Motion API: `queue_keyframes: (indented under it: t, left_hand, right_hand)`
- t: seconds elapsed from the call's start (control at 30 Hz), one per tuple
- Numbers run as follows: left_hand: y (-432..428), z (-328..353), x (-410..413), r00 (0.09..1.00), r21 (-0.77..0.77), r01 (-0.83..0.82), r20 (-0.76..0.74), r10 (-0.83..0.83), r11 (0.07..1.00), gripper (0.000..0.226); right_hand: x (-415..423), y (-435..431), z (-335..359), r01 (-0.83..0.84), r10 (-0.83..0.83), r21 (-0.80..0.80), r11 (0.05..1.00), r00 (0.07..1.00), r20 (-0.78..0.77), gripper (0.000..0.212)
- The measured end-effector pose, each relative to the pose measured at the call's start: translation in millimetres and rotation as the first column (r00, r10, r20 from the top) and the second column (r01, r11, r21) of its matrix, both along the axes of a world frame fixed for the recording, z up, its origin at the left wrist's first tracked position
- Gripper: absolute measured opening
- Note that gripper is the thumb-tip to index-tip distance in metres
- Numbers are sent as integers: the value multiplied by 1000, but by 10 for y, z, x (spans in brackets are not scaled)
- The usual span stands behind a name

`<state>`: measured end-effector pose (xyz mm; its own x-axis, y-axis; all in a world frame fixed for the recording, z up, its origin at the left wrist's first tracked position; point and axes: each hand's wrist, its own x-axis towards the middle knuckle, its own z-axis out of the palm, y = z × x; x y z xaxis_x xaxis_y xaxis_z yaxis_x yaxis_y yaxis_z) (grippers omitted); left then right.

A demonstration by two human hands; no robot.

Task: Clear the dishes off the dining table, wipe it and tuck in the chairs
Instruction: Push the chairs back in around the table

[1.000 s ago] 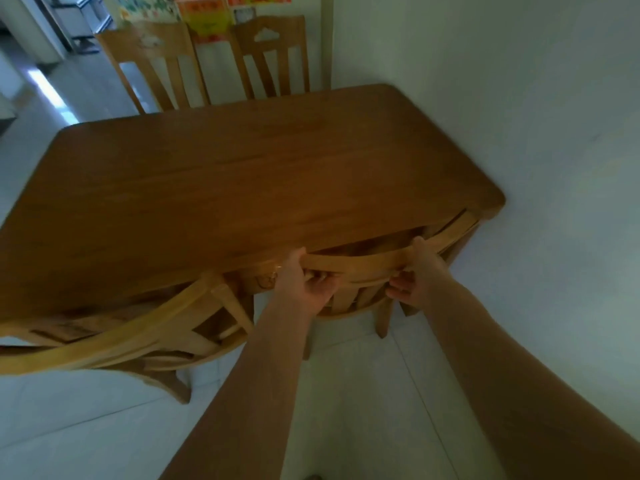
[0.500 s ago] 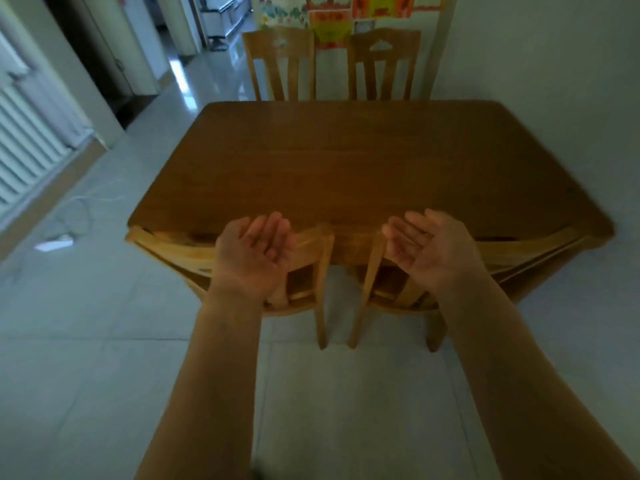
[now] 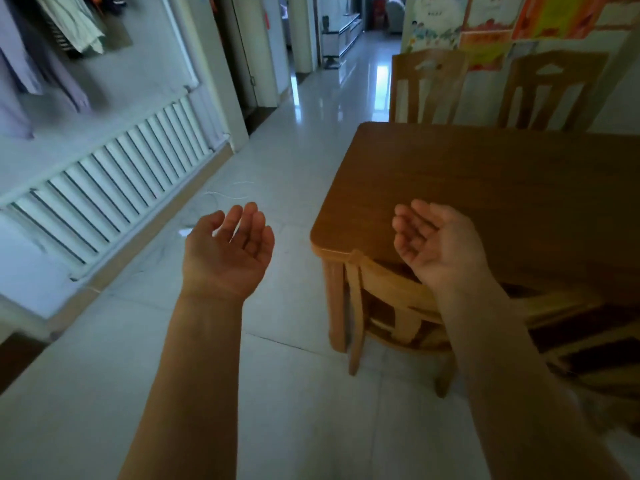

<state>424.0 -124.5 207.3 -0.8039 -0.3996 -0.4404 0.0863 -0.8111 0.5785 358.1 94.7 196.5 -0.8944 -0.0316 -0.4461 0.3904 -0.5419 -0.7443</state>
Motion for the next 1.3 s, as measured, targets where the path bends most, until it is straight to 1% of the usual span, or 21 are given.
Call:
queue_keyframes:
  t: [0.13, 0.27, 0.4, 0.5, 0.77, 1.0, 1.17, 1.3]
  left_hand:
    - [-850, 90, -122, 999, -17, -24, -32, 23, 1000, 27]
    - [-1475, 52, -305, 999, 25, -32, -40, 33, 999, 27]
    - [-1960, -57, -694, 999, 50, -21, -40, 23, 999, 25]
    - [-2296, -101, -1144, 999, 51, 0, -42, 2, 999, 24]
    - [-3283, -20, -2755, 1000, 8, 28, -9, -28, 1000, 25]
    - [-3875, -22, -4096, 997, 45, 70, -41, -68, 997, 26]
    - [-4160, -107, -5274, 984, 43, 179, -30, -177, 983, 25]
    - [-4483, -89, -6319, 965, 16, 261, -28, -260, 965, 26]
  right_hand:
    - [-189, -934, 19, -74, 74, -34, 997, 997, -2, 18]
    - [-513, -1465, 28, -63, 62, -56, 996, 998, -19, 17]
    - [-992, -2013, -12, -74, 71, -66, 995, 997, -43, 16]
    - [-1451, -2409, -98, -104, 100, -63, 993, 993, -60, 17]
    - [-2987, -3296, -200, -64, 62, -46, 997, 997, -36, 22]
    - [-4194, -3876, -111, -31, 30, -11, 999, 998, -46, 24]
    - [-5172, -4209, -229, 24, -24, -5, 1000, 999, -31, 25]
    - [-6050, -4417, -269, 132, -132, -11, 991, 991, -2, 26]
